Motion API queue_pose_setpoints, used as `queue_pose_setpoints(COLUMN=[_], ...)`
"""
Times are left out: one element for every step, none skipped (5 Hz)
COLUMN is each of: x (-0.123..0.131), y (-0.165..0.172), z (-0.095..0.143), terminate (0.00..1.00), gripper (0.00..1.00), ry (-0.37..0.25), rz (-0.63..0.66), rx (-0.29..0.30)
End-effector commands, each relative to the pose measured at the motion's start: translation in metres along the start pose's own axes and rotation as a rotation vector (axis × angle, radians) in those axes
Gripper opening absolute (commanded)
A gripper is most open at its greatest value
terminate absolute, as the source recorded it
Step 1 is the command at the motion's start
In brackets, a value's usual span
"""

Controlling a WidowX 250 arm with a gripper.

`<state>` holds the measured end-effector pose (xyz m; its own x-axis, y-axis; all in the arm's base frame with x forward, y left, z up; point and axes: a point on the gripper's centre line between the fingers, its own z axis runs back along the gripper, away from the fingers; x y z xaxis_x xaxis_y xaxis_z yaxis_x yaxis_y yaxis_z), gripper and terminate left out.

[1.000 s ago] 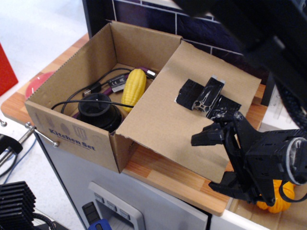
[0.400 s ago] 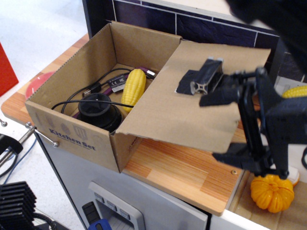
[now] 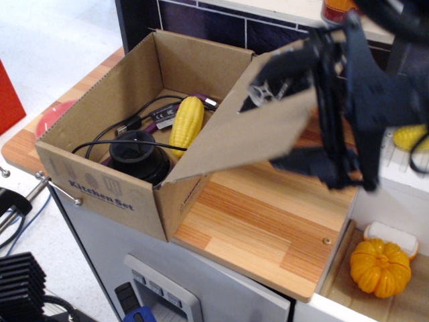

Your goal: Close brown1fbox flap

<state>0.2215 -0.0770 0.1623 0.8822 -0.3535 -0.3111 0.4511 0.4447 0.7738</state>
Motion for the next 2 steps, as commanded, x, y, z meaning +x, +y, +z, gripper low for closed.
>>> queue_pose_setpoints(x=[-0.030,-0.042], y=[0.053,0.069], z=[-0.015,-0.036], terminate=[0.00,0.00], gripper=[1.00,1.00], ry=[-0.035,-0.058], rz=[-0.041,-0.026], rx=[-0.006,-0.075])
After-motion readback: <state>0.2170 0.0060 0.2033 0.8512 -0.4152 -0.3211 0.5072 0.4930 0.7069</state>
